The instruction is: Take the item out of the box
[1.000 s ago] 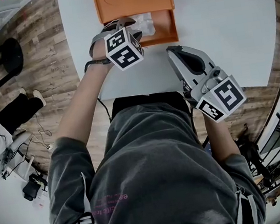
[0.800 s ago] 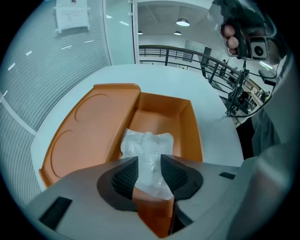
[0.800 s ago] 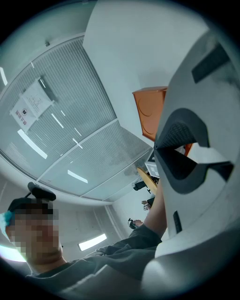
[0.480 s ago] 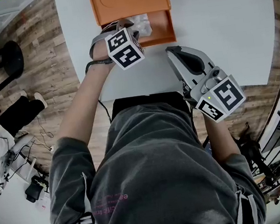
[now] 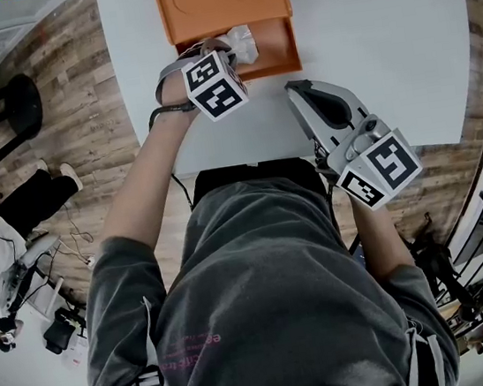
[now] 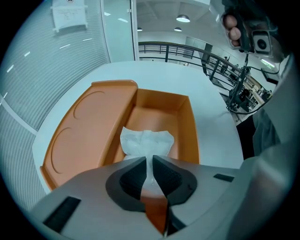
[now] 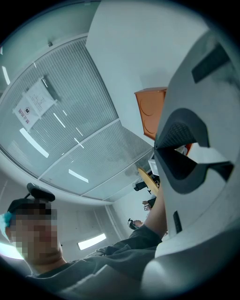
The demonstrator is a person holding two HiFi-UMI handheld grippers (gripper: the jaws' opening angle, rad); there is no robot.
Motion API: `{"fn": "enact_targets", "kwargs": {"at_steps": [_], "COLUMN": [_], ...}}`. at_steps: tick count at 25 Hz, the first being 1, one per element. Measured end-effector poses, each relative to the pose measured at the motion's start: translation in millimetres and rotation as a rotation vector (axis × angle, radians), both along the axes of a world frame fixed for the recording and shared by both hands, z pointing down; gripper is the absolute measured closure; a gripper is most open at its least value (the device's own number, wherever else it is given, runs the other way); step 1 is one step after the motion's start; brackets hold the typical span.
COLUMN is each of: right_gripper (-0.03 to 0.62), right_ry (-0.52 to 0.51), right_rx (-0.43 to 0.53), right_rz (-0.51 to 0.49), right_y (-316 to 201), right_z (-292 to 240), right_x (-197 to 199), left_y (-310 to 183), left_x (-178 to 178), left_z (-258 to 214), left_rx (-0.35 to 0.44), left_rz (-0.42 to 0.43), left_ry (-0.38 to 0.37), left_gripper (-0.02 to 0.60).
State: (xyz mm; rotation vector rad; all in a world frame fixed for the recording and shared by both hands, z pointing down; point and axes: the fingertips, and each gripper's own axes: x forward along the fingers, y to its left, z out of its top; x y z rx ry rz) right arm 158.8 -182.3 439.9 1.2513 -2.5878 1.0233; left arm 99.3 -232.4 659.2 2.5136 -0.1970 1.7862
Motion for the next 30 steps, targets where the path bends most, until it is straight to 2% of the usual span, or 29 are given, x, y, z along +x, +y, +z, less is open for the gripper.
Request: {"fn": "enact_targets", "kwargs": {"at_steps": [4,17,30], "right_gripper": [0.592,0.592,0.592], "right_ry": [0.003,0.006,0.026], "right_rx": [0.007,0.048,0.106], "right_rz": [-0.001,-0.002,0.013], "right_y": [11,17,6], "right_z": [-4,-28,-53], "right_x": [1,-10,-25], "left_y": [10,20,10], "left_x": [3,-2,-12], "left_z": [-8,-48,-104], "left_rx": [0.01,0.04,0.108], "left_rz": [-0.004,-0.029,-0.06], "left_ry": [0.012,0.082,0.187], "left_gripper": [0.545,0.557,0.561]}}
